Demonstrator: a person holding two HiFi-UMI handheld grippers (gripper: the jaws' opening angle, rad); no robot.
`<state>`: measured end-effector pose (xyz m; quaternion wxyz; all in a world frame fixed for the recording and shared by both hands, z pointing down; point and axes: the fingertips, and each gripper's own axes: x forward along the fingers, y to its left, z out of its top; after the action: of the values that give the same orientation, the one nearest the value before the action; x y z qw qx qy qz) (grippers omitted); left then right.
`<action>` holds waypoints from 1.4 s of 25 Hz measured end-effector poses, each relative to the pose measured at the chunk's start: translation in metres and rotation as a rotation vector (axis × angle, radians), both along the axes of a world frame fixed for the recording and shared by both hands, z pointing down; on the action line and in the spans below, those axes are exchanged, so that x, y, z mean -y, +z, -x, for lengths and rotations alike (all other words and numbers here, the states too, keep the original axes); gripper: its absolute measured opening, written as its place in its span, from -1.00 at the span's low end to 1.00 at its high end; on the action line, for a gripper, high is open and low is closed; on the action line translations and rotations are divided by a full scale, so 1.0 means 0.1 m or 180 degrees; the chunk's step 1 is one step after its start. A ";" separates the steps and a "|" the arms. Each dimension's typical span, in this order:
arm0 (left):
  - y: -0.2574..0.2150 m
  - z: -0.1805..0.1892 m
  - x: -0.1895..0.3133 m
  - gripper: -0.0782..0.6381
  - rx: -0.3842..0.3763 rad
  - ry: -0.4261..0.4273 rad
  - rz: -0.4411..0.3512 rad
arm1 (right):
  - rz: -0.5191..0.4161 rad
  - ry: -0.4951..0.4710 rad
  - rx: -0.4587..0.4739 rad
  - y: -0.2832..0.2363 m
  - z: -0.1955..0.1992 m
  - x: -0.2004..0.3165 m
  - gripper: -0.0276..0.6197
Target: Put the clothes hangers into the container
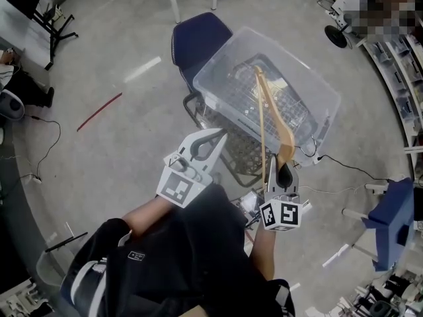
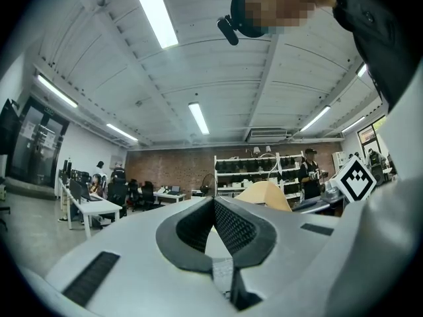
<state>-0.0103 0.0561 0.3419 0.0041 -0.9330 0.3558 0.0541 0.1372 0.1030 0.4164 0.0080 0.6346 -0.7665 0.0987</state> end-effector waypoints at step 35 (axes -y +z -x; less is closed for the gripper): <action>0.26 -0.73 2.09 -0.71 -0.0014 0.0325 0.0267 | 0.0508 0.0086 -0.0117 0.63 -0.78 2.28 -0.70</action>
<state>0.0623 -0.1528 0.3684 -0.0385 -0.9491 0.3098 0.0414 0.2155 -0.1251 0.4797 0.0713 0.6439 -0.7472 0.1480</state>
